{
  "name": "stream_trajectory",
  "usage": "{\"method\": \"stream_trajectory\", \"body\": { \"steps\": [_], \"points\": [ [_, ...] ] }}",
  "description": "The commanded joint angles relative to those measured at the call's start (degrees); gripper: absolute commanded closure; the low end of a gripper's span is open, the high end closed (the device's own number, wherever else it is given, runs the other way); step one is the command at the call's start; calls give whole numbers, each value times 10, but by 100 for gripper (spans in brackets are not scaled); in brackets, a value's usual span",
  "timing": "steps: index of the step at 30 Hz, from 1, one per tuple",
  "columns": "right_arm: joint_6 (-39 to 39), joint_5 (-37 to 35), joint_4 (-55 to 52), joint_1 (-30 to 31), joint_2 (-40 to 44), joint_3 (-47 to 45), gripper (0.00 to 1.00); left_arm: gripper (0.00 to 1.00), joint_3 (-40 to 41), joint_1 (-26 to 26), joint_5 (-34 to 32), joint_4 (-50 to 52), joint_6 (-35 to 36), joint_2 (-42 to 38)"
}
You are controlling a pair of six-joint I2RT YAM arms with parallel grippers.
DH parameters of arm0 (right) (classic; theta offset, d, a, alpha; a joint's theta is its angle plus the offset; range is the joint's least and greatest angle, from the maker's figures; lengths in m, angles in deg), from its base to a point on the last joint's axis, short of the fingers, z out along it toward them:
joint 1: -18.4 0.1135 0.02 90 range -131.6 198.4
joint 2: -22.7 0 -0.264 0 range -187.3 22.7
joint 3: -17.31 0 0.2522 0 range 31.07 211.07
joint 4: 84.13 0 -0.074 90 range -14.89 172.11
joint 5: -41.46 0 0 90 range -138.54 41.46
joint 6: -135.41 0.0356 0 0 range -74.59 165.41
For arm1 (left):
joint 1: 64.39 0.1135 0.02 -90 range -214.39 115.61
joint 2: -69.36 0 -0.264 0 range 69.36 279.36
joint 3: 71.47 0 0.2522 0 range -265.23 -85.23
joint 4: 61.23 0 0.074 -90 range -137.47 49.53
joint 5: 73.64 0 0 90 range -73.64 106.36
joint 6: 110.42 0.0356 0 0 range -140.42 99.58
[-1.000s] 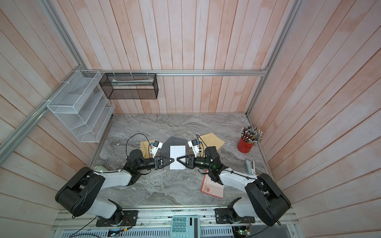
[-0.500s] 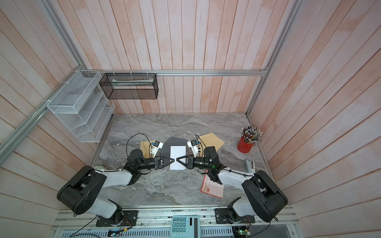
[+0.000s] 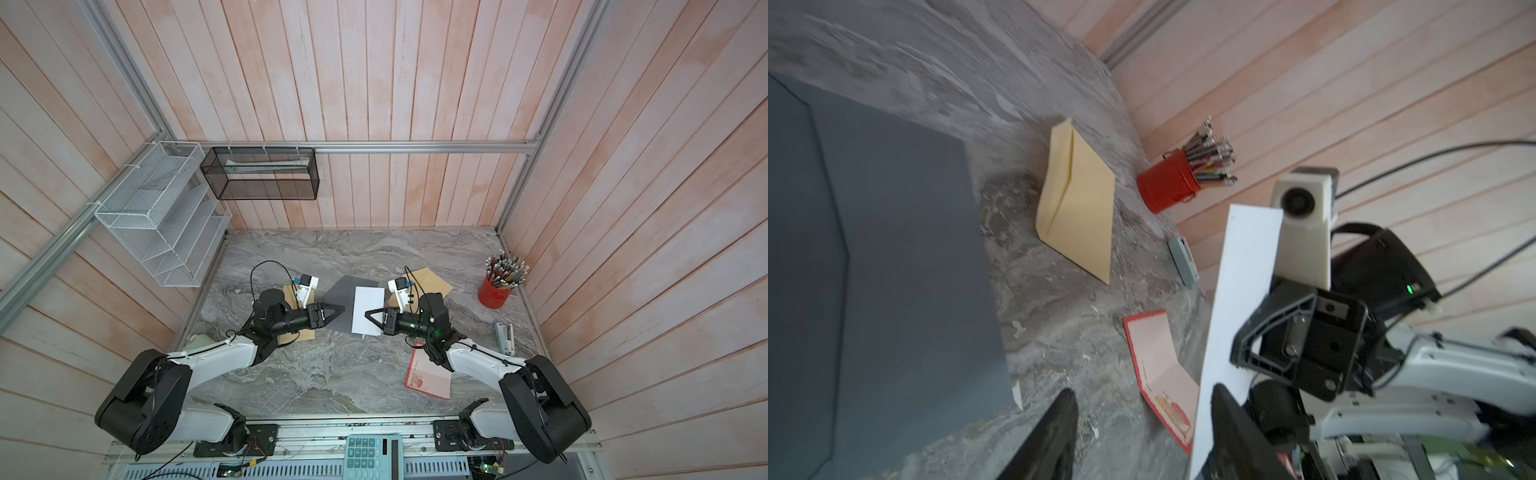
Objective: Fold the letter paper in half and place it into the envelope
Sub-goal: Pick up the letter paper from the center of the board, then pick up the envelope from the center of the board.
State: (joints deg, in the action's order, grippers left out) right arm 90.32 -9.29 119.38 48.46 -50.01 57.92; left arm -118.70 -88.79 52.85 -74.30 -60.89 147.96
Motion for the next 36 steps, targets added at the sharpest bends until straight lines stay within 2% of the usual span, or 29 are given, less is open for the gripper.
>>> {"method": "stream_trajectory", "body": {
  "steps": [1,4,12,20,30,36],
  "points": [
    [-25,-39,-78,-20,25,-7,100,48,-40,4,-180,203,105,-14],
    [-40,-51,-113,-29,41,-6,100,49,-55,8,-230,223,126,5],
    [-38,-57,-109,-29,60,-23,100,50,-89,20,-253,182,158,96],
    [-36,-54,-107,-29,71,-31,100,52,-104,48,-229,140,164,164],
    [-31,-49,-92,-29,63,-34,100,55,-146,54,-200,129,168,234],
    [-29,-49,-87,-29,63,-36,100,56,-143,57,-180,124,162,251]
  ]
}}
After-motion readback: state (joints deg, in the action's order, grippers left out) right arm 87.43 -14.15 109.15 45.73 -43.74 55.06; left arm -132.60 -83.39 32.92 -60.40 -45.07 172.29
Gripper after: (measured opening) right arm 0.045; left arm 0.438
